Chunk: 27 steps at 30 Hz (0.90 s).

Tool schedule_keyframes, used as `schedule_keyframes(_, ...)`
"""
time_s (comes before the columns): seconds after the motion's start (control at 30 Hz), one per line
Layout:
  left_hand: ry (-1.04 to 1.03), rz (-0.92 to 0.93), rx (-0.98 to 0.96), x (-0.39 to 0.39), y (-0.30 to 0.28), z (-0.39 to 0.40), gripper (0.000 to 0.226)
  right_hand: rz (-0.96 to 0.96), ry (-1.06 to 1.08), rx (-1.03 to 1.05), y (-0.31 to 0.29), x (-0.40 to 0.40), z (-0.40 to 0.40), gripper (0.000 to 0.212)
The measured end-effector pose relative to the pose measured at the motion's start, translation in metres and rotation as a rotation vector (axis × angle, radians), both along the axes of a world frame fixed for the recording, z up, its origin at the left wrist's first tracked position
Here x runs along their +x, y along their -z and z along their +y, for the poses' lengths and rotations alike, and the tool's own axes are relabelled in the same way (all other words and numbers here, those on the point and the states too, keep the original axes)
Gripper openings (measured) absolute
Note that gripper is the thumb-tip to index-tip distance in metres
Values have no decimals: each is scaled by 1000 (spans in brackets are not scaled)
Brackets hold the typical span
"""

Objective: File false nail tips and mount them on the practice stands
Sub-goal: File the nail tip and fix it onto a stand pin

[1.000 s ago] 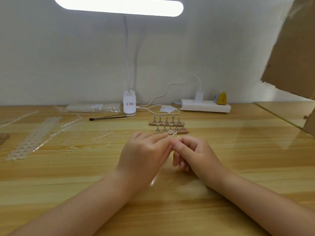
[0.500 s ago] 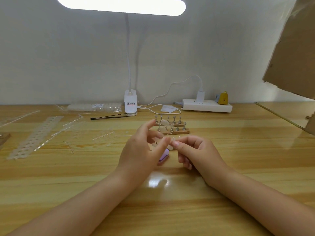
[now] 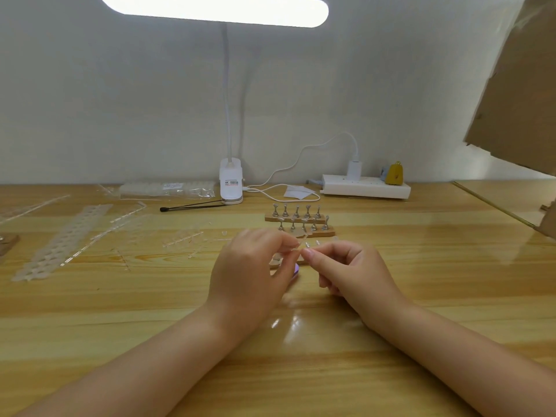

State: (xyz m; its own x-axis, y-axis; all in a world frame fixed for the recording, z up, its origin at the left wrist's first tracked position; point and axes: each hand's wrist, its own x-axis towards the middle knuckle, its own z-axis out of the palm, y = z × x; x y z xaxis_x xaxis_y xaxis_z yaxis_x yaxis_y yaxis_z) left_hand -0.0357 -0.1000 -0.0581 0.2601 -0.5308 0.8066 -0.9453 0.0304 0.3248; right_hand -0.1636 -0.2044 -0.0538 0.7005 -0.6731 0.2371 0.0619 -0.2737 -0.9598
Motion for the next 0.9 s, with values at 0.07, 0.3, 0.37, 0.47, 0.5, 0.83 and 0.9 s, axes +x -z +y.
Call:
schedule_keyframes(0.07, -15, -88, 3, 1, -1, 0, 15, 0, 1, -21, 1, 0, 0, 12)
schedule_keyframes(0.3, -15, -184, 66, 0, 0, 0, 4, 22, 45, -41, 2, 0, -2, 16)
schedule_keyframes(0.37, 6, -177, 82, 0, 0, -1, 6, 43, 40, -39, 2, 0, -2, 21)
schedule_keyframes(0.47, 24, -133, 122, -2, -2, 1, 18, 43, 12, -20, 1, -1, -2, 20)
schedule_keyframes(0.5, 34, -100, 135, -2, -3, 1, 23, 34, -1, -11, 1, -1, -3, 18)
schedule_keyframes(0.83, 265, 548, 206, 5, -6, -3, 9, 32, -152, 163, 0, 0, -15, 31)
schedule_keyframes(0.9, 329, 614, 260, 5, -9, -2, 10, 41, -221, 198, 0, -1, -20, 42)
